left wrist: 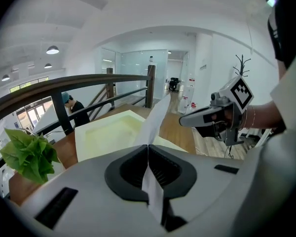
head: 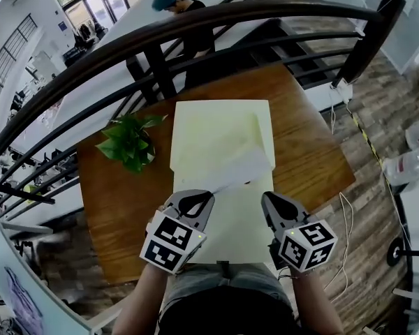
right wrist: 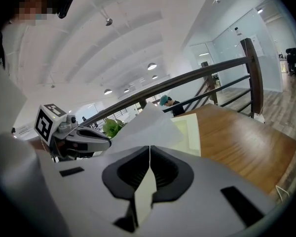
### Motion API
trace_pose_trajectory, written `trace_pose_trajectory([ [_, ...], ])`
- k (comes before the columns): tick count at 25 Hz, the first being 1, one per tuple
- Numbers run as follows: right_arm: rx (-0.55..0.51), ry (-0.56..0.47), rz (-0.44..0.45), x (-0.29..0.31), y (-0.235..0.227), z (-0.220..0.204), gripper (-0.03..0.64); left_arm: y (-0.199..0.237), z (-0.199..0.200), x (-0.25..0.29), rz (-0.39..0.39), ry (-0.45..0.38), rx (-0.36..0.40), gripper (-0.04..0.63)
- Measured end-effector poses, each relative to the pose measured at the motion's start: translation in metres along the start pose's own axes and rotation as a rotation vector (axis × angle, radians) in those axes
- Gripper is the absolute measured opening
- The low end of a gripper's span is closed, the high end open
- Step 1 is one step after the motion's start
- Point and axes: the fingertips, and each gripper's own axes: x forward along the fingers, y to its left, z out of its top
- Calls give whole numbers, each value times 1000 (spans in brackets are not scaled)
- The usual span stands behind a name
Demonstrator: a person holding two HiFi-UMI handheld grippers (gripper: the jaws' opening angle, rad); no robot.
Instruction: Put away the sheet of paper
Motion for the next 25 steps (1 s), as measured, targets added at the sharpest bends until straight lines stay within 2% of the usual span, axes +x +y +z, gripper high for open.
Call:
trace_pose_trajectory([
  [9, 67, 102, -34, -5, 3, -53, 28, -27, -26, 12, -107, 93, 122, 21],
  [17, 113, 150, -64, -9, 6, -85, 28, -40, -59, 14, -161, 172, 166, 21],
  [21, 126, 171, -71, -12, 7, -97, 28, -47, -67, 19, -200, 205, 247, 21],
  [25, 138, 176, -84, -14, 3, -102, 28, -62, -70, 23, -272, 206, 314, 21],
])
